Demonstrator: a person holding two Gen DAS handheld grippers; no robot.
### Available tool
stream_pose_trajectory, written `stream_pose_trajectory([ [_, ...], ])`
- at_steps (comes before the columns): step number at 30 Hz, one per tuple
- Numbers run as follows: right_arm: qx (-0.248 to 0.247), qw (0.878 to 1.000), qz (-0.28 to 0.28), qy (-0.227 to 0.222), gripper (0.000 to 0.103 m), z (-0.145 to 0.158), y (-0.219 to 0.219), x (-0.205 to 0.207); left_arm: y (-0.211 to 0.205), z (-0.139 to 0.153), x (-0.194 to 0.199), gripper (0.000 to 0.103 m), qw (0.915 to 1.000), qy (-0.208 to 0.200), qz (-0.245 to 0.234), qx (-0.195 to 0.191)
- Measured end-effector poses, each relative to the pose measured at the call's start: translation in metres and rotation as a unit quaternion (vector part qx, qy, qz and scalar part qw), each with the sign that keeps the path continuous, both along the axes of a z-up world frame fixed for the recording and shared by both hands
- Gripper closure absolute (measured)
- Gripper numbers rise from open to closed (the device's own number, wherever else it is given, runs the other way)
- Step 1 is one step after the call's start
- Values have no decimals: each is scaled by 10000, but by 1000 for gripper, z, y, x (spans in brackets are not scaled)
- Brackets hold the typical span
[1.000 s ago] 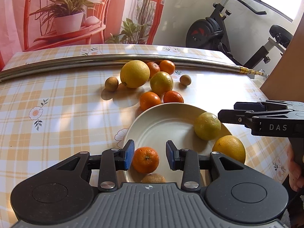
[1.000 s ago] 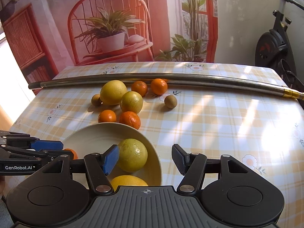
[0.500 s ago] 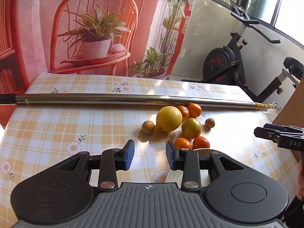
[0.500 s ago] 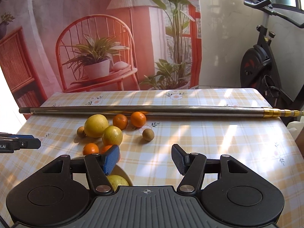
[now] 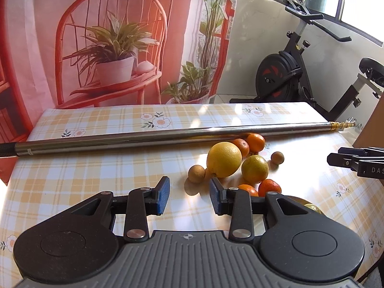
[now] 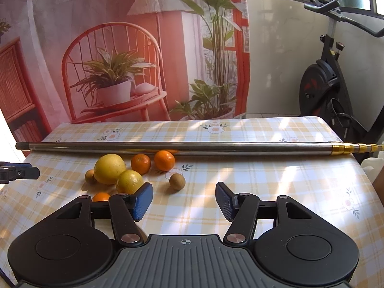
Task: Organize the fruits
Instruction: 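Move the left tool to another small brown kiwi and close on it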
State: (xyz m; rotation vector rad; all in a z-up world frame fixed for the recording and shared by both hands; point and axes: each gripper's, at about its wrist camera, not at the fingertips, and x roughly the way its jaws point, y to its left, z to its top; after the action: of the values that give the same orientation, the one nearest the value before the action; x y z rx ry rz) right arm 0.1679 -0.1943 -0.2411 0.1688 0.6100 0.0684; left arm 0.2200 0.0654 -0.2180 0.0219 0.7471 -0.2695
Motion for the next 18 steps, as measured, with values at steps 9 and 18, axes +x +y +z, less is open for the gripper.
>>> stream_pose_trajectory([
  [9, -44, 9999, 9, 111, 49, -7, -2, 28, -14, -26, 37, 65, 9984, 249, -418, 284],
  [18, 37, 9997, 65, 239, 49, -16, -2, 49, -20, -48, 58, 65, 9959, 334, -709, 452],
])
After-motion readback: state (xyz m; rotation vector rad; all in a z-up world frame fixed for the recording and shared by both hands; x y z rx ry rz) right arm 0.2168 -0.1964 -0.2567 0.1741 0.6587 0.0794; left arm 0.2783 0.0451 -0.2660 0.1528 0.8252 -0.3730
